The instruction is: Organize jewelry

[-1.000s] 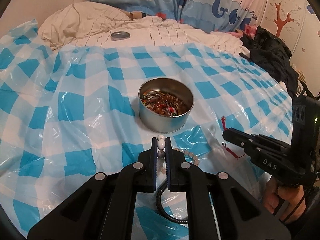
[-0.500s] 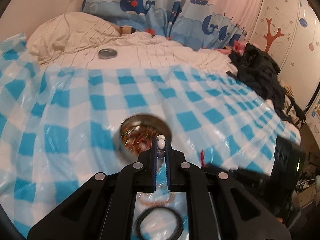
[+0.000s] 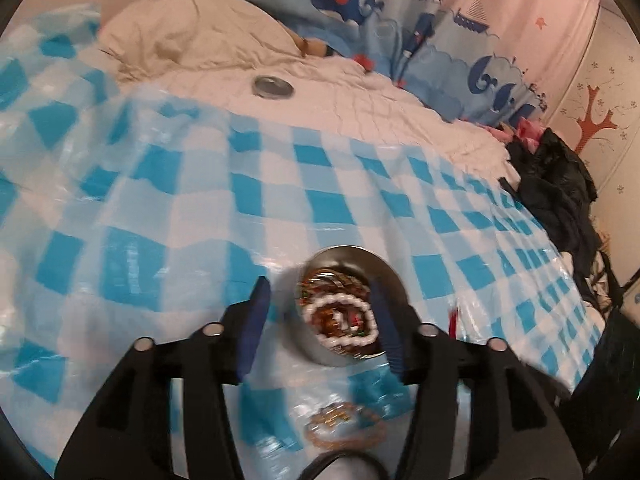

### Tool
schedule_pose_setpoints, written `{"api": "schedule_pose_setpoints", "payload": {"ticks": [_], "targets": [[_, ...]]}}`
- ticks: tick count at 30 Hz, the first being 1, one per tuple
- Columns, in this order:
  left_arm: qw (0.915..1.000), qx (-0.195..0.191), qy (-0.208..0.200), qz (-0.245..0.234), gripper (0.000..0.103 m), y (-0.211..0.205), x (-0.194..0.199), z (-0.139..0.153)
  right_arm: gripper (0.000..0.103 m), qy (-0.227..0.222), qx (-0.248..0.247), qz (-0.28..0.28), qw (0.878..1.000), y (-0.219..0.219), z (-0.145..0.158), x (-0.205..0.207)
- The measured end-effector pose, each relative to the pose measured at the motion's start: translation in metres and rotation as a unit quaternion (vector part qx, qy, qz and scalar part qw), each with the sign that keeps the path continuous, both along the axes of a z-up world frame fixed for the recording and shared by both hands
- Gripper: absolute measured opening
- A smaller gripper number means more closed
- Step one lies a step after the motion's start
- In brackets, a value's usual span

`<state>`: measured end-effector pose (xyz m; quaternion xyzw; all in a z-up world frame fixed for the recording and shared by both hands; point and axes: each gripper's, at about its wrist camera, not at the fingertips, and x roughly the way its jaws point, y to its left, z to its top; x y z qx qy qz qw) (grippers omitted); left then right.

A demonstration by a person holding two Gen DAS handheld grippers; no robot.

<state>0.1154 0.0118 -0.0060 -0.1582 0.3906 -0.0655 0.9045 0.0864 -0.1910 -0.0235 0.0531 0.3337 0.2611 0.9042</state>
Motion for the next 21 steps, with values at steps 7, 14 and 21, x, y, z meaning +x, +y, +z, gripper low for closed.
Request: {"api": "schedule_pose_setpoints", "payload": {"ticks": [7, 14, 21], "targets": [[0.9981, 0.060, 0.005, 0.016, 0.077, 0.015, -0.034, 0.009, 0.028, 0.054, -0.094, 0.011, 0.994, 0.045, -0.026, 0.053], [0.9909, 0.135, -0.003, -0.003, 0.087, -0.001, -0.072, 0.010, 0.062, 0.006, -0.063, -0.037, 0.997, -0.016, -0.028, -0.022], [0.9786, 0.204, -0.024, 0.012, 0.092, -0.020, -0.116, 0.005, 0.072, 0.027, -0.047, -0.153, 0.987, -0.057, -0.060, -0.054]]}}
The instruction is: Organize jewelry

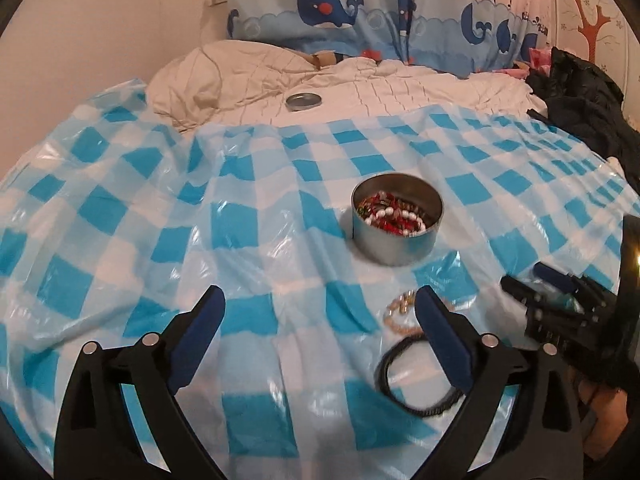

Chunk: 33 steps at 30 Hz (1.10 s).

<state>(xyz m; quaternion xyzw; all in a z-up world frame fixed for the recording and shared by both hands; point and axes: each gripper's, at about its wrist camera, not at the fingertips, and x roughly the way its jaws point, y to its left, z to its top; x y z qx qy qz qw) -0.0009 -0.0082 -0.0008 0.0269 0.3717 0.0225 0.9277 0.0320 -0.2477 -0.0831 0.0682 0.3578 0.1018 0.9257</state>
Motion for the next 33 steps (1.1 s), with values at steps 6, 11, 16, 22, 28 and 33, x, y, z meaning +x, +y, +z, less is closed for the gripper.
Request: {"api": "schedule_pose_setpoints", "payload": {"ticks": [6, 11, 16, 22, 28, 33], "targets": [[0.9998, 0.021, 0.000, -0.002, 0.093, -0.007, -0.005, 0.001, 0.092, -0.030, -0.020, -0.011, 0.999, 0.003, 0.004, -0.008], [0.9998, -0.002, -0.021, -0.003, 0.095, -0.010, -0.019, 0.013, 0.093, -0.036, -0.027, -0.028, 0.999, 0.002, 0.005, -0.010], [0.9998, 0.007, -0.014, -0.012, 0.095, -0.018, -0.023, 0.009, 0.095, -0.045, -0.024, -0.036, 0.998, -0.002, 0.007, -0.014], [0.9998, 0.018, 0.000, -0.005, 0.095, -0.019, -0.013, 0.002, 0.095, -0.037, -0.027, -0.037, 0.998, -0.001, 0.004, -0.011], [0.9999, 0.009, -0.002, -0.004, 0.095, -0.020, -0.009, 0.002, 0.095, -0.035, -0.027, -0.036, 0.998, -0.001, 0.004, -0.011], [0.9999, 0.014, 0.000, -0.008, 0.095, -0.026, -0.007, 0.000, 0.095, -0.035, -0.027, -0.036, 0.998, 0.000, 0.004, -0.011]]}}
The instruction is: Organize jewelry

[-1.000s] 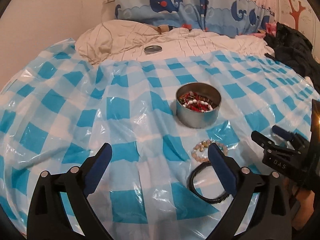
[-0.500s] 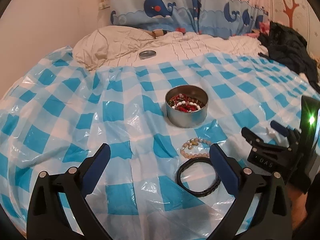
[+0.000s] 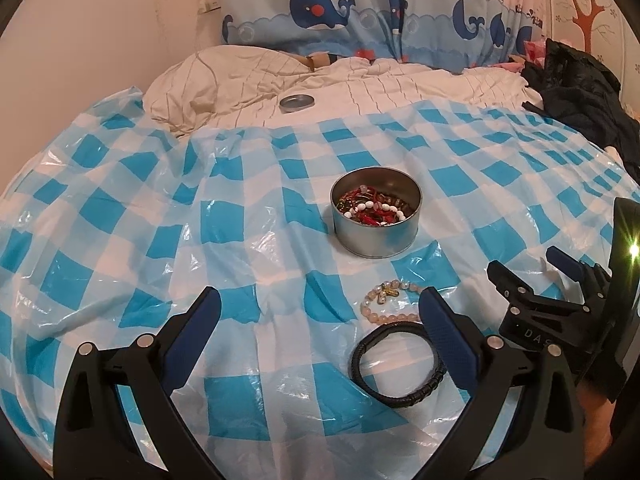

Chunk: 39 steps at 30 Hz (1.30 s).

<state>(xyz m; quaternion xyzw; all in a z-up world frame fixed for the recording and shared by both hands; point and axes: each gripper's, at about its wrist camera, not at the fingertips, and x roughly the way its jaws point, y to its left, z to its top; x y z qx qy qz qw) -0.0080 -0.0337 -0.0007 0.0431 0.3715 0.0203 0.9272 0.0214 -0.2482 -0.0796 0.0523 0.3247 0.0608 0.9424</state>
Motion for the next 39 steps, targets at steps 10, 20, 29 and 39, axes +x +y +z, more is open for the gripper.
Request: {"api": "schedule_pose_setpoints", "payload": {"ticks": [10, 20, 29, 39], "targets": [[1.0000, 0.000, 0.001, 0.000, 0.095, -0.0008, 0.0001, -0.0005, 0.095, 0.002, -0.001, 0.000, 1.000, 0.0007, -0.0008, 0.0006], [1.0000, 0.000, 0.002, 0.001, 0.095, 0.0003, 0.0008, -0.0015, 0.095, 0.002, -0.001, 0.000, 1.000, 0.0011, -0.0011, 0.0010], [1.0000, -0.001, 0.005, 0.001, 0.095, 0.0035, 0.0006, -0.0048, 0.095, 0.002, -0.001, 0.000, 1.000, 0.0008, -0.0010, 0.0008], [1.0000, 0.000, 0.006, 0.001, 0.095, 0.0046, 0.0008, -0.0062, 0.095, 0.002, -0.002, 0.000, 1.000, 0.0009, -0.0010, 0.0008]]}}
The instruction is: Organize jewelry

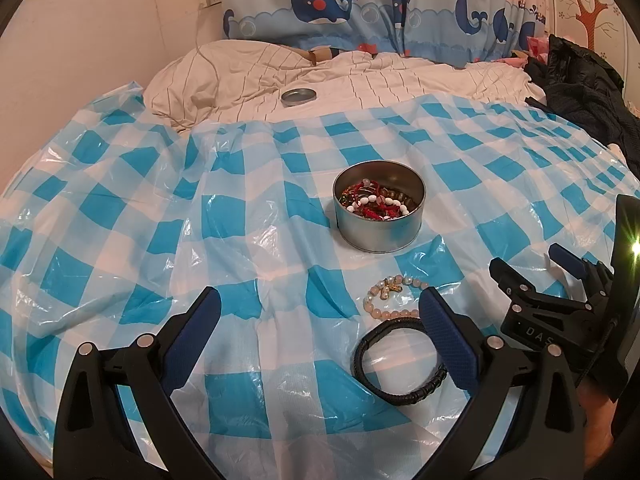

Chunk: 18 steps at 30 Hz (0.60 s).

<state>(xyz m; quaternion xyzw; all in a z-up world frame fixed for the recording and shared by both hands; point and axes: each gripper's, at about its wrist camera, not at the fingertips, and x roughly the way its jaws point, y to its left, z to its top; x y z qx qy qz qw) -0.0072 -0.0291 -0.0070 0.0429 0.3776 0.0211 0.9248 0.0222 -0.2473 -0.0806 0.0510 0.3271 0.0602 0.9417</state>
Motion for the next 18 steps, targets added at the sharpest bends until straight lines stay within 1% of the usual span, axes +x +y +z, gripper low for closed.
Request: {"api": "schedule_pose_setpoints", "payload": {"ticks": [18], "targets": [[1.0000, 0.001, 0.001, 0.001, 0.095, -0.0019, 0.0003, -0.0001, 0.095, 0.001, -0.001, 0.000, 1.000, 0.0000, 0.0001, 0.0002]]}}
